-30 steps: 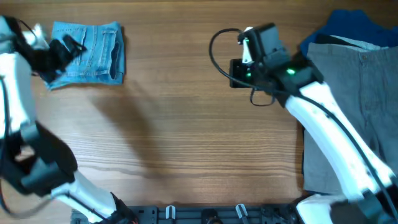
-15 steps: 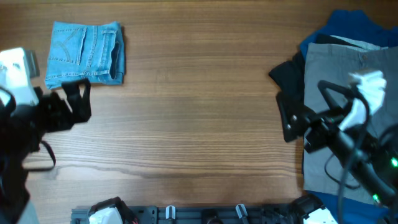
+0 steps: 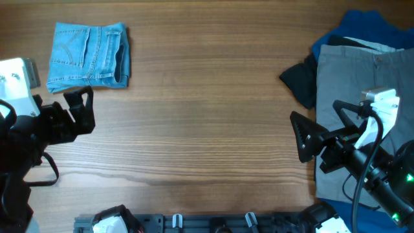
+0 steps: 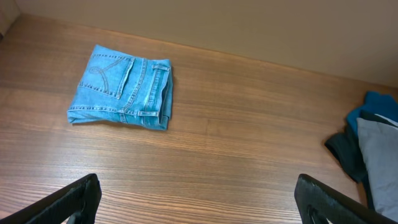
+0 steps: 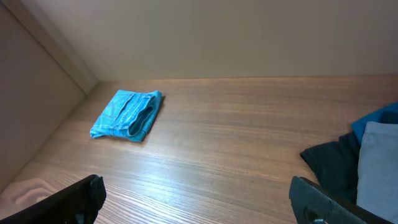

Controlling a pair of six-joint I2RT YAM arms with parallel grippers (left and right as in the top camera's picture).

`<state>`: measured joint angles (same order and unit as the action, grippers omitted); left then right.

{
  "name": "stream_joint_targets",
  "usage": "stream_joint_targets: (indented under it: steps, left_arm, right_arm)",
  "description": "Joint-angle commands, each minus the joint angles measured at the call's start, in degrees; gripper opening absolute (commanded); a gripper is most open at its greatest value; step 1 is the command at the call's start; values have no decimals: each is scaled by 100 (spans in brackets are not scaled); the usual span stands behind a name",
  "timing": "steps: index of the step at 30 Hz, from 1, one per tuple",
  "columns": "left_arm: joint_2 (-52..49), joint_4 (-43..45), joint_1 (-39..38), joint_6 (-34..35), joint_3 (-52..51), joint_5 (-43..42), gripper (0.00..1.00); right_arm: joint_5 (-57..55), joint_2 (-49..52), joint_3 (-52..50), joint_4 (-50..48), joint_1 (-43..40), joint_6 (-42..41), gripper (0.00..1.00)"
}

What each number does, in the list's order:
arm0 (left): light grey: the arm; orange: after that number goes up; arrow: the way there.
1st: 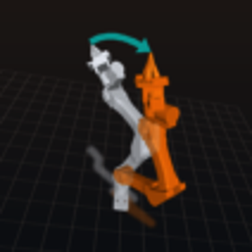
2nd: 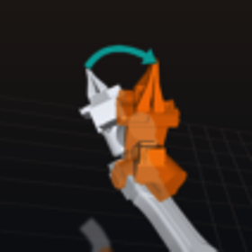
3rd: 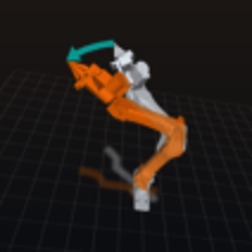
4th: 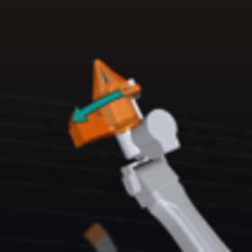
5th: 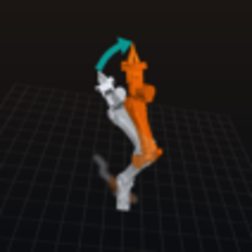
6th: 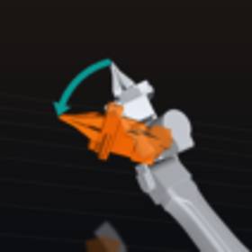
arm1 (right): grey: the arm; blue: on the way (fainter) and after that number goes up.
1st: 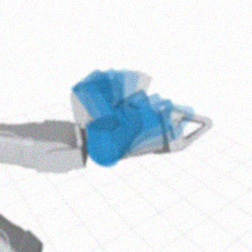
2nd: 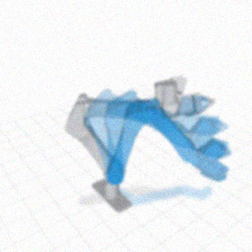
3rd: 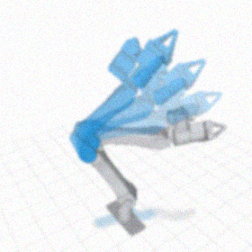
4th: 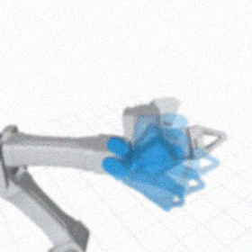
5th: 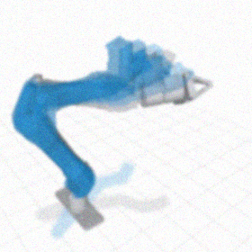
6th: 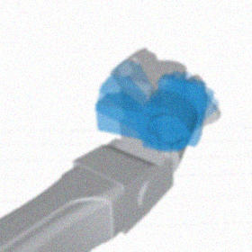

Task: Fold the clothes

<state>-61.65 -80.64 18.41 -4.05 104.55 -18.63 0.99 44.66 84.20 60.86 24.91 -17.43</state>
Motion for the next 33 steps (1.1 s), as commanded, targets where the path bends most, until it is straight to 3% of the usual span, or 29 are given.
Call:
stream_joint_targets:
  steps: [1,8,12,16,20,24,30,33]
  left_arm:
    - [4,-2,-31,-111,24,50,100]
    - [4,-2,-31,-111,24,50,100]
    - [4,0,-31,-111,24,50,100]
    - [4,-2,-31,-109,24,50,100]
    - [4,-2,-31,-111,24,50,100]
    - [4,-2,-31,-109,24,50,100]
    - [4,0,-31,-109,24,50,100]
    - [4,0,-31,-111,24,50,100]
  right_arm:
    - [-105,11,13,-11,-13,-442,100]
    - [-953,13,9,369,-13,-68,100]
    - [-953,-28,-286,-326,-26,1508,100]
    - [-223,-511,-1499,-1696,-295,2527,100]
    - [444,-1351,-3453,-3027,-767,2218,100]
    - [503,-2542,-5425,-4061,-1001,1215,100]
    - [479,-4448,-7132,-4339,-1016,1132,100]
    - [483,-4426,-7672,-4948,-1032,1102,100]
